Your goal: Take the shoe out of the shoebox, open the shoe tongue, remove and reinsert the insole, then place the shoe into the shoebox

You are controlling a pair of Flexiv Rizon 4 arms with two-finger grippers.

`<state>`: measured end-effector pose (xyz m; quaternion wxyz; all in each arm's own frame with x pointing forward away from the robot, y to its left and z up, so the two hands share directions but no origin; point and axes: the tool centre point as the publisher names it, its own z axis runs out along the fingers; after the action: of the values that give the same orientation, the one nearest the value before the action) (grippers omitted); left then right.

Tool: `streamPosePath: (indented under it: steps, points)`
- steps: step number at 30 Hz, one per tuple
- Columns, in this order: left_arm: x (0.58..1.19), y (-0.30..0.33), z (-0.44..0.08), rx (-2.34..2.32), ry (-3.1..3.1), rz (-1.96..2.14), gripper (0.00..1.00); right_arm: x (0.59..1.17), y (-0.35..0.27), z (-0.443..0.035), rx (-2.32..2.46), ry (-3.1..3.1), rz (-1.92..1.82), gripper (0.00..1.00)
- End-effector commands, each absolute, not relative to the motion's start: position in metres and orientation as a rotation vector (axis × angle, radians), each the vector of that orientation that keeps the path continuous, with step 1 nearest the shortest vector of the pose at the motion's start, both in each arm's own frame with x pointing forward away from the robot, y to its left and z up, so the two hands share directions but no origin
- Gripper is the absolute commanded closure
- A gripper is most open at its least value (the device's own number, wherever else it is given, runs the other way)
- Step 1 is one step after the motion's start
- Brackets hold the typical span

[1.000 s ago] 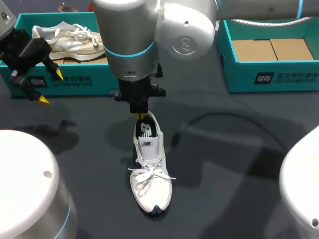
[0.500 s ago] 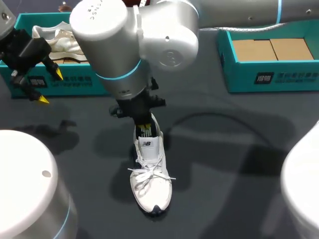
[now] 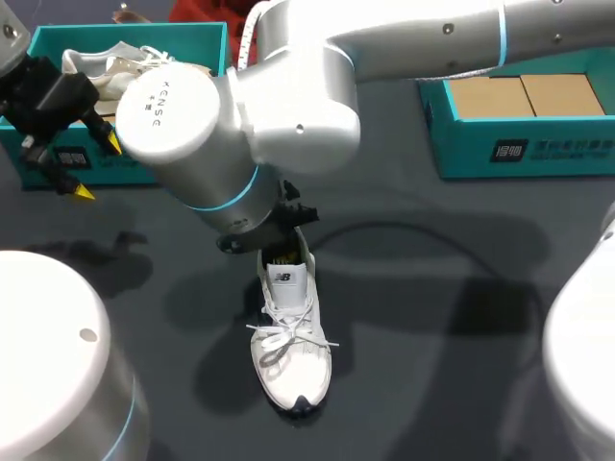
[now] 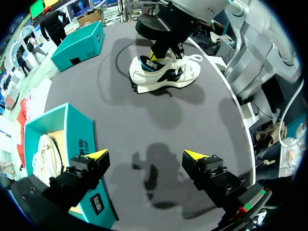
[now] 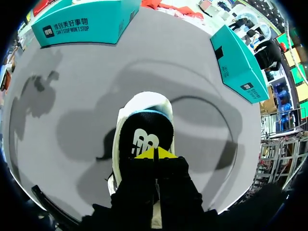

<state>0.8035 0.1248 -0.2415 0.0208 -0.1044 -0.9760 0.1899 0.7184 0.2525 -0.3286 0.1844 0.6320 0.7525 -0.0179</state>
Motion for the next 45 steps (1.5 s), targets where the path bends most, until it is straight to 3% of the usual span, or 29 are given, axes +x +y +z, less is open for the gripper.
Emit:
streamPosePath:
  steps: [1, 18, 32, 45]
  points:
    - [0.804, 0.125, -0.241, -0.324, -3.026, 0.585, 0.0, 0.715, 0.255, -0.343, 2.033, 1.76, 0.133, 1.0]
    - [0.804, 0.125, -0.241, -0.324, -3.026, 0.585, 0.0, 0.715, 0.245, -0.374, 2.078, 1.874, 0.111, 1.0]
    - [0.804, 0.125, -0.241, -0.324, -3.026, 0.585, 0.0, 0.739, 0.249, -0.335, 1.888, 1.854, 0.246, 1.0]
    - [0.804, 0.125, -0.241, -0.324, -3.026, 0.585, 0.0, 0.762, 0.256, -0.365, 1.875, 1.949, 0.285, 1.0]
